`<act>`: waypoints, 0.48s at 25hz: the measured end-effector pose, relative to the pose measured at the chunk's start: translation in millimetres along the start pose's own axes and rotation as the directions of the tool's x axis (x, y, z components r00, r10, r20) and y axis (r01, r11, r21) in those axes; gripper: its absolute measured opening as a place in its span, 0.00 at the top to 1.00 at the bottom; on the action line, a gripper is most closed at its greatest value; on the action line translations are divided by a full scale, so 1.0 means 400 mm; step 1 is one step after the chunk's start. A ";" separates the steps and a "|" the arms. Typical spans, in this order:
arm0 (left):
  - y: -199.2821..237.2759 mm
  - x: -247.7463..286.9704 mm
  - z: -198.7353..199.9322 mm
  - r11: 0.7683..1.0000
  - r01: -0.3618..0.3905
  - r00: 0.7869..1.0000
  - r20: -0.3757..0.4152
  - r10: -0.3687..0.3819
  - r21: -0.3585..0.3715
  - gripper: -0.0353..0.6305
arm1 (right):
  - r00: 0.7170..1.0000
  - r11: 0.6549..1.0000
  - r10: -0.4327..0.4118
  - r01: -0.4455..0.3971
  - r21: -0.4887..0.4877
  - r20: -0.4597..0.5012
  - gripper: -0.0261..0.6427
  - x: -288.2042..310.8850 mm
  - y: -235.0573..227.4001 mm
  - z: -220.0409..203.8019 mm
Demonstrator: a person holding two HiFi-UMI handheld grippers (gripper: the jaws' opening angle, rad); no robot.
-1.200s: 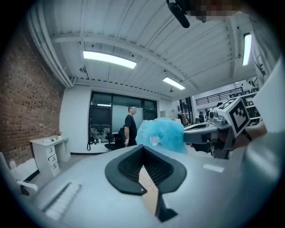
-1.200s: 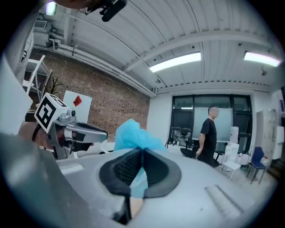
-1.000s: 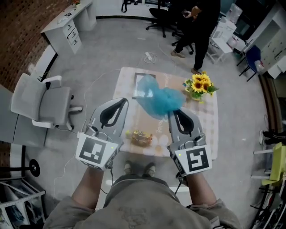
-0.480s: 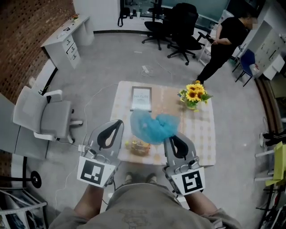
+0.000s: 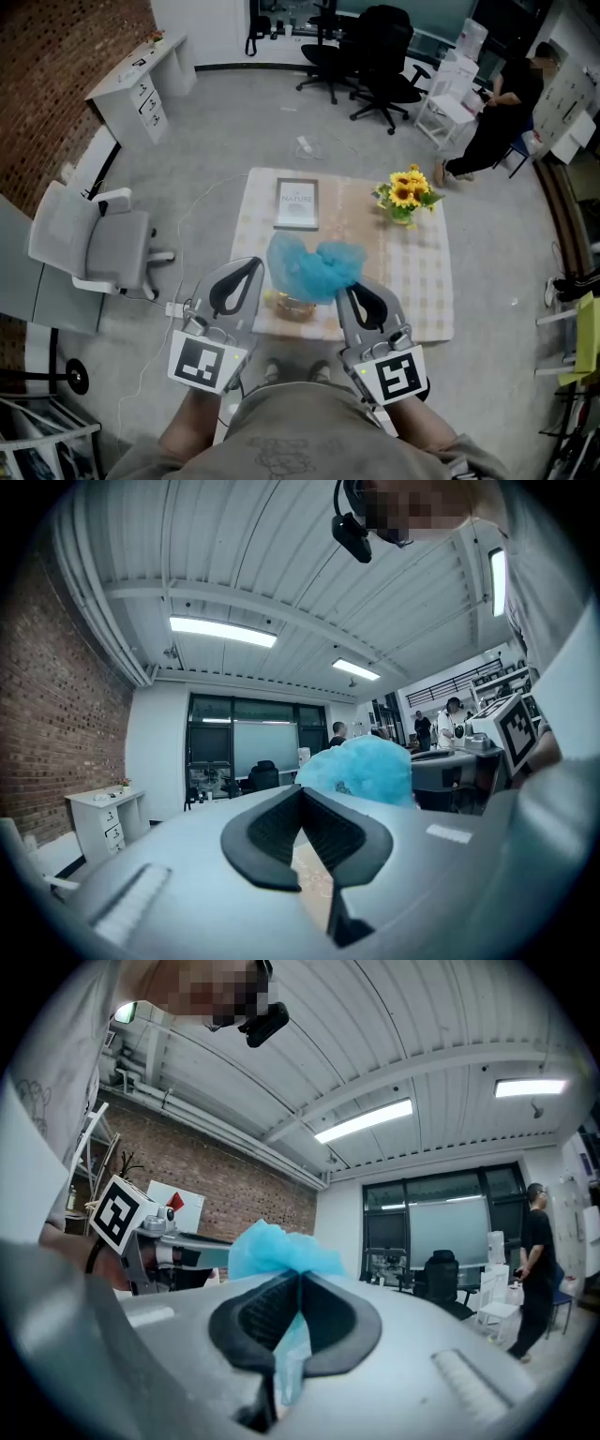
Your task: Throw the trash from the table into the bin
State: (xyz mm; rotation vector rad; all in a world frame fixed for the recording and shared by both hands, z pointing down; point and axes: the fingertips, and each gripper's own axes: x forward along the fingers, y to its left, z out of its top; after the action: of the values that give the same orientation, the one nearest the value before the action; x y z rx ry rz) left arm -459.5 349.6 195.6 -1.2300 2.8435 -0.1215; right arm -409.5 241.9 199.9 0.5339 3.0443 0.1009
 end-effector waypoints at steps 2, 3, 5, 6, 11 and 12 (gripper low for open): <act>0.003 -0.009 -0.001 1.000 0.002 1.000 -0.001 -0.002 0.001 0.94 | 1.000 1.000 0.003 -0.003 0.000 -0.001 0.95 0.002 0.011 0.001; 0.008 -0.013 -0.001 1.000 -0.002 1.000 -0.004 0.002 0.003 0.94 | 1.000 1.000 0.004 -0.004 -0.002 -0.001 0.95 0.003 0.016 0.003; 0.019 -0.023 0.000 1.000 -0.013 1.000 -0.014 0.013 0.004 0.94 | 1.000 1.000 0.007 -0.007 -0.006 0.000 0.95 0.005 0.025 0.007; 0.022 -0.029 0.001 1.000 -0.016 1.000 -0.015 0.016 0.004 0.94 | 1.000 1.000 0.007 -0.007 -0.009 0.000 0.95 0.005 0.029 0.010; 0.034 -0.057 0.002 1.000 -0.003 1.000 -0.003 0.003 -0.005 0.94 | 1.000 1.000 0.009 -0.009 -0.029 -0.026 0.95 0.012 0.058 0.004; 0.037 -0.062 0.001 1.000 -0.001 1.000 -0.004 0.001 -0.006 0.94 | 0.999 0.999 0.009 -0.010 -0.031 -0.034 0.95 0.015 0.064 0.001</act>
State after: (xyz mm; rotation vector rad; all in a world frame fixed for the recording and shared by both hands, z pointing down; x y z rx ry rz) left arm -453.4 377.8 193.9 -1.2301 2.8497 -0.1156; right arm -406.4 268.2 201.2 0.5502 3.0682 0.1585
